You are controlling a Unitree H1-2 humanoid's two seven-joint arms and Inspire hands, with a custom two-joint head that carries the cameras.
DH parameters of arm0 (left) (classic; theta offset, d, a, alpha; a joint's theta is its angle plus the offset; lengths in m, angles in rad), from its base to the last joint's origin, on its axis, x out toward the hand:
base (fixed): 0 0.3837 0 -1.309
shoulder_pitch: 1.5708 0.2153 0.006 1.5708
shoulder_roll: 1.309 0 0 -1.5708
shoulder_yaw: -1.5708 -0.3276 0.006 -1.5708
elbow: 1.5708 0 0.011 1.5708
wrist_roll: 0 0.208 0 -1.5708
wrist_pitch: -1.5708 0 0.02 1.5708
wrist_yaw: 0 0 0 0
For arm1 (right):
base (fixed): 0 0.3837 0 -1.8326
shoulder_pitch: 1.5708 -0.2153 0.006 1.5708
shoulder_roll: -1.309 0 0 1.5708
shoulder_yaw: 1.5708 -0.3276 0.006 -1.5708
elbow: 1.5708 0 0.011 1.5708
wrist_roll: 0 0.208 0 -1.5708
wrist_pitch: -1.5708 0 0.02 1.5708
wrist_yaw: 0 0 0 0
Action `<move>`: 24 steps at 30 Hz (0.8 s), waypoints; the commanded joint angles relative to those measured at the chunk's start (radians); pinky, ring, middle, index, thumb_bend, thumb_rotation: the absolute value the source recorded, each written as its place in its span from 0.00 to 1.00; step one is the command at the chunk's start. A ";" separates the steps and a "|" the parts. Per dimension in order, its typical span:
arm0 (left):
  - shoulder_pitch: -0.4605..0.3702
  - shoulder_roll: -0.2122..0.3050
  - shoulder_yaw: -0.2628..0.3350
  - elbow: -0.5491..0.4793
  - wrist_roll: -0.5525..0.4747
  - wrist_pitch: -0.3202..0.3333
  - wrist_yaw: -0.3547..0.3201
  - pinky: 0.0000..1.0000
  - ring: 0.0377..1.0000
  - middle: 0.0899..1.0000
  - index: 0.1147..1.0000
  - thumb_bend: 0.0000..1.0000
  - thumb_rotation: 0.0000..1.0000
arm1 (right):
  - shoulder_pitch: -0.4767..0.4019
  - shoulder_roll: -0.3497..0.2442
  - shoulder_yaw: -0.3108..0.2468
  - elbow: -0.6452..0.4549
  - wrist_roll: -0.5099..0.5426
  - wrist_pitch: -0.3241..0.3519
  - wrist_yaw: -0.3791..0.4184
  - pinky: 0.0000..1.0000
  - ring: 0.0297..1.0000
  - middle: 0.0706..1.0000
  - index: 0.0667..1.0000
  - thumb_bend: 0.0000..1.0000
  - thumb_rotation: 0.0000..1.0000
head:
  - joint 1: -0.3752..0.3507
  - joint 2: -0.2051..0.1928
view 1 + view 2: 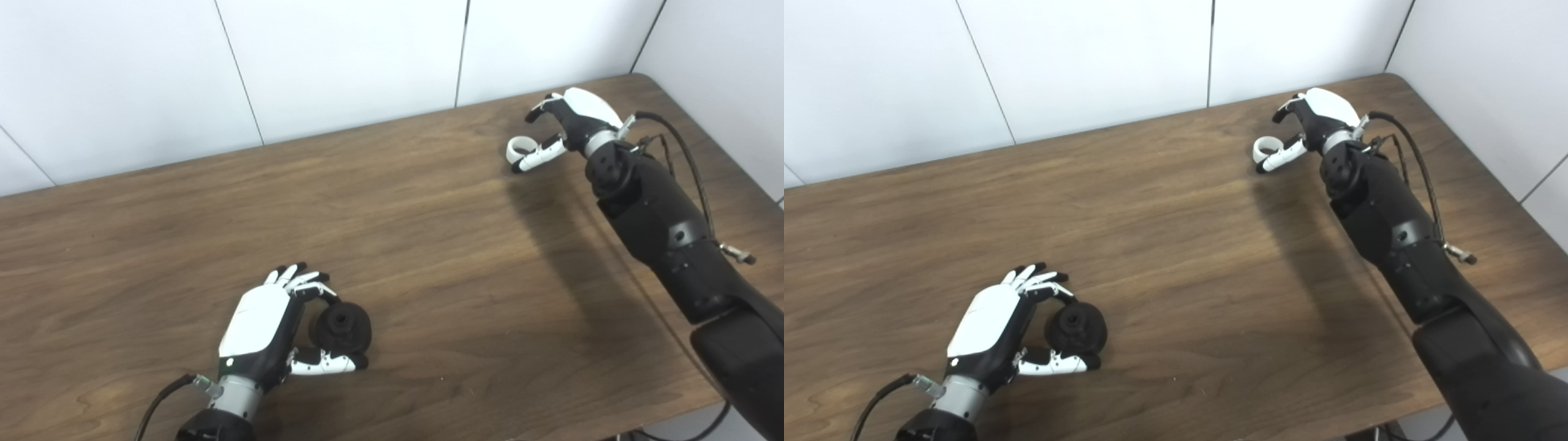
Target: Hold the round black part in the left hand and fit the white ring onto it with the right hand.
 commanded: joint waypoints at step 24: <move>0.025 0.035 0.008 0.034 0.027 0.039 -0.041 1.00 0.96 0.82 0.42 0.52 0.05 | -0.079 -0.022 0.028 0.022 -0.022 0.011 0.025 0.93 0.97 0.91 0.65 0.80 0.25 | 0.010 0.008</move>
